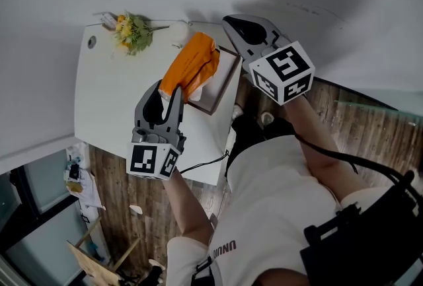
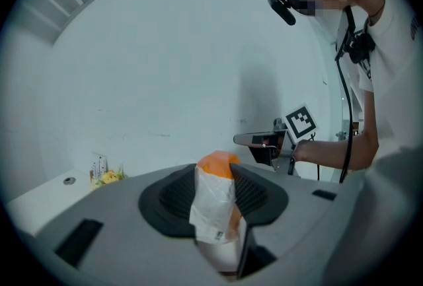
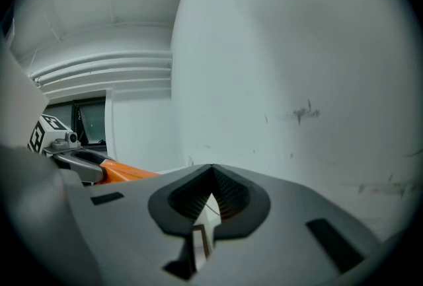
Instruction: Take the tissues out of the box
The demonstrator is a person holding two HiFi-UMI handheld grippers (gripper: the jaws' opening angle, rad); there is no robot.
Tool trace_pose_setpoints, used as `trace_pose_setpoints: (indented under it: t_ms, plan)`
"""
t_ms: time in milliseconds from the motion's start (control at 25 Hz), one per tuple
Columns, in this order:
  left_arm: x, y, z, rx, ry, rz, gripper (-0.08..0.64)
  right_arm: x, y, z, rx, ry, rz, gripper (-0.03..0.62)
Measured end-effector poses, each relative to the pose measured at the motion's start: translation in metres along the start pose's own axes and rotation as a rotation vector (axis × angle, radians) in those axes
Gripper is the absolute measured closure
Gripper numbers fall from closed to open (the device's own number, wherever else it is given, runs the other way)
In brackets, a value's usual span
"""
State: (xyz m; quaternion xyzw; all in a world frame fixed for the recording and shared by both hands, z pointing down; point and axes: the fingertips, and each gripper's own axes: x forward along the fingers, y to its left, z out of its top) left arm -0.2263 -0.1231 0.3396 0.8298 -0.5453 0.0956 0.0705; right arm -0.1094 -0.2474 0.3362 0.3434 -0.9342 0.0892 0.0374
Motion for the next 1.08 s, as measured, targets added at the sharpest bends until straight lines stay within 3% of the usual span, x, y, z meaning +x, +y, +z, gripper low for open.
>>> trace_pose_setpoints:
  t_ms: [480,1080]
  plan:
    - [-0.0022,-0.0001,0.0046,-0.010,-0.018,0.007,0.399,-0.0002,0.0008,-0.0026,-0.048,0.030,-0.001,0.574]
    - [0.0008,-0.0007,0.0073,-0.017,-0.020,0.004,0.399,0.0021,-0.0025,-0.0016,-0.042,0.028,0.005,0.574]
